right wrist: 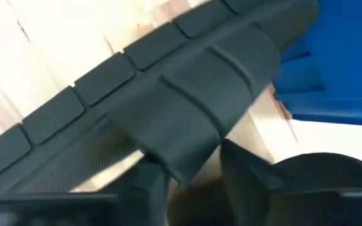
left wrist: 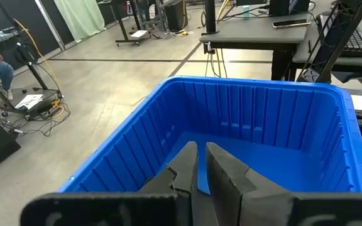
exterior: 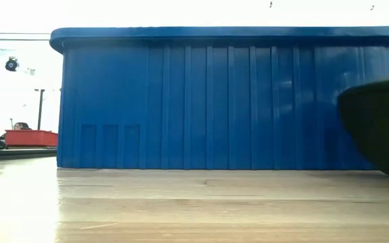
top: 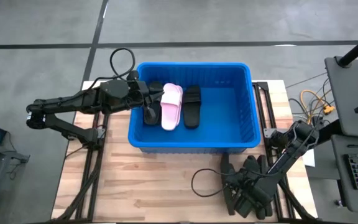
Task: Pick and place slides into bin
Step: Put the black slide into the blue container
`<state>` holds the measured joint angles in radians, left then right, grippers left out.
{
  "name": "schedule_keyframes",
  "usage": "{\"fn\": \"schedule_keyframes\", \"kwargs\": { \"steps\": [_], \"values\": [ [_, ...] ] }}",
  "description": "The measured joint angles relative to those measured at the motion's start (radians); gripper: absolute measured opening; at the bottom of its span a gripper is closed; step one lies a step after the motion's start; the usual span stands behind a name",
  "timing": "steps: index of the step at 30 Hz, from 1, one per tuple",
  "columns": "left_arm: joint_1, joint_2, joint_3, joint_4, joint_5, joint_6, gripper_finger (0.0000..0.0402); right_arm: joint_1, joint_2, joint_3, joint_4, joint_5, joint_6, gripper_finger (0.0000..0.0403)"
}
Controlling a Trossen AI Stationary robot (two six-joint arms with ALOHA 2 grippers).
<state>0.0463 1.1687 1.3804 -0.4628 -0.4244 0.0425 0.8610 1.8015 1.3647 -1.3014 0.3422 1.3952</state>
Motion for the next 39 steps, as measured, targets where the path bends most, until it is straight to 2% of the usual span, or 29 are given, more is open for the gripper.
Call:
{"fn": "schedule_keyframes", "kwargs": {
  "steps": [4,6,14,24,30,39],
  "values": [
    [0.0,0.0,0.0,0.0,0.0,0.0,0.0017,-0.006,0.0,0.0,0.001,0.003,0.0,0.0042],
    [0.0,0.0,0.0,0.0,0.0,0.0,0.0017,-0.008,0.0,0.0,0.001,0.015,0.001,0.002],
    [0.0,0.0,0.0,0.0,0.0,0.0,0.0017,-0.019,-0.032,0.055,0.04,0.056,0.016,0.0011],
    [0.0,0.0,0.0,0.001,0.0,0.0,0.0017,-0.046,-0.125,0.232,0.039,0.346,-0.058,0.001],
    [-0.001,-0.003,0.0,0.001,0.0,-0.002,0.0017,-0.107,-0.167,0.359,0.042,0.524,-0.218,0.001],
    [-0.006,-0.04,0.0,0.0,0.002,-0.01,0.0017,-0.326,-0.187,0.551,0.035,0.553,-0.587,0.0011]
  ]
}}
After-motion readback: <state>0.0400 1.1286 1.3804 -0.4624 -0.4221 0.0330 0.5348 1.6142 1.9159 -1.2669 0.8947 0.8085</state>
